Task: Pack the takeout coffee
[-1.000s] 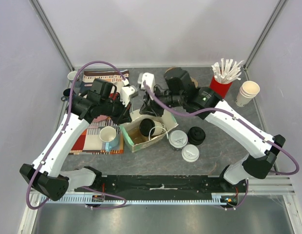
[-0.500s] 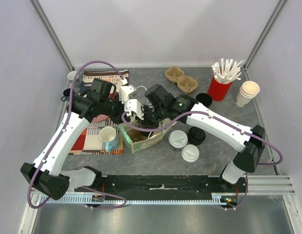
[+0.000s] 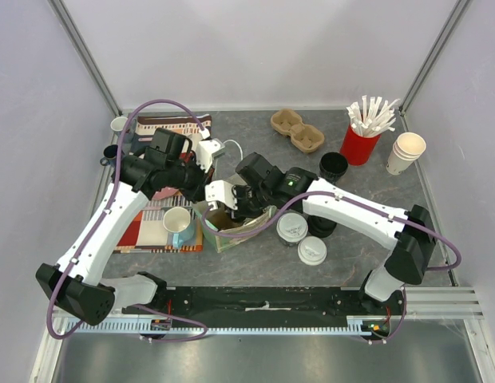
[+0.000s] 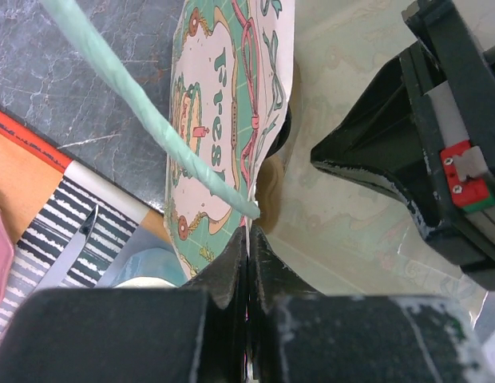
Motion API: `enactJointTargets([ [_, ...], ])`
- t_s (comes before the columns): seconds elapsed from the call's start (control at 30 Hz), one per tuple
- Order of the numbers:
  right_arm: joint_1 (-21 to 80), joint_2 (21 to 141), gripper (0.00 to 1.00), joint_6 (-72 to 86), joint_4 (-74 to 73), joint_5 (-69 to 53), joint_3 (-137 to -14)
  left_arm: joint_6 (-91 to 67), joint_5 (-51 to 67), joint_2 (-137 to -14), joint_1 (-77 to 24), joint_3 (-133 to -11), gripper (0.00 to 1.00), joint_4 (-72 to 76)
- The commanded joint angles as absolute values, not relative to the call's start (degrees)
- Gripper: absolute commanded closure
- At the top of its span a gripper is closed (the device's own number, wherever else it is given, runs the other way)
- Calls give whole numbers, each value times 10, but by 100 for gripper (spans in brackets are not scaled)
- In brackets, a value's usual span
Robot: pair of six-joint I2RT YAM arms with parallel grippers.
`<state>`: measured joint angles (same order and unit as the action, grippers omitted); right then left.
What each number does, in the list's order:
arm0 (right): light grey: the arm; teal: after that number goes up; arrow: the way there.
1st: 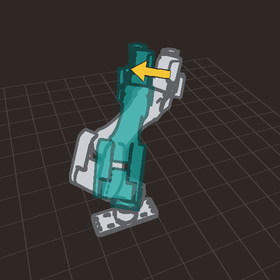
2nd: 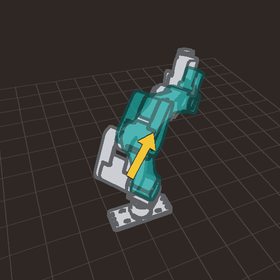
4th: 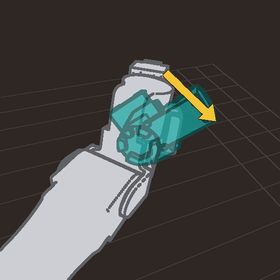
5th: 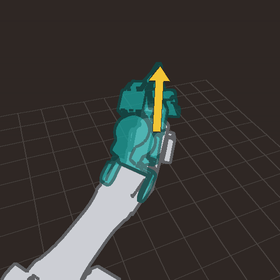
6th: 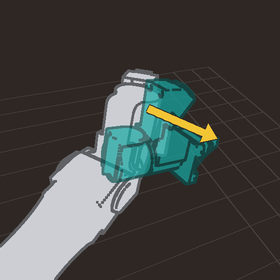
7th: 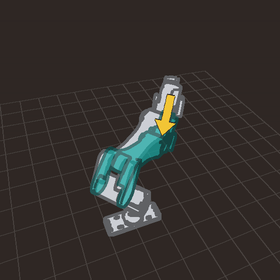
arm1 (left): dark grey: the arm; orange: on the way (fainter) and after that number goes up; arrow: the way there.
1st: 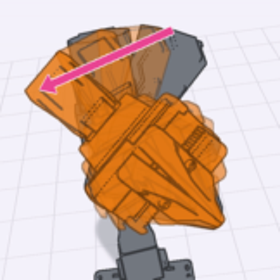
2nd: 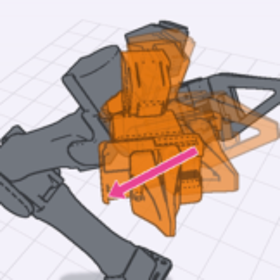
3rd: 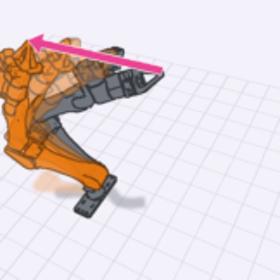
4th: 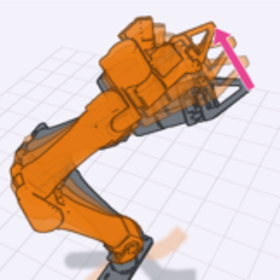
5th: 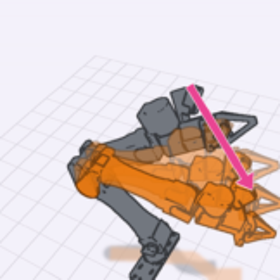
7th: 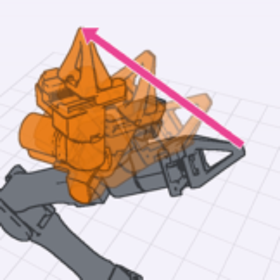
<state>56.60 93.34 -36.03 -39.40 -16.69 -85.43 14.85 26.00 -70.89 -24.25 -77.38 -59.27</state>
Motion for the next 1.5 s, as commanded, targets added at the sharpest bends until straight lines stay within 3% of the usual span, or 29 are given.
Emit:
enactJointTargets([
  [0.0,567,886,100,-373,-415,-173,-840,143,278,-703,-245,-780,98,-581],
  [0.57,569,992,100,-427,-397,-90,-877,147,303,-715,-245,-790,98,-582],
  [0.97,568,955,100,-366,-364,78,-789,162,301,-708,-245,-788,98,-592],
  [1.47,535,903,100,-268,-349,121,-766,180,298,-709,-245,-789,98,-604],
])
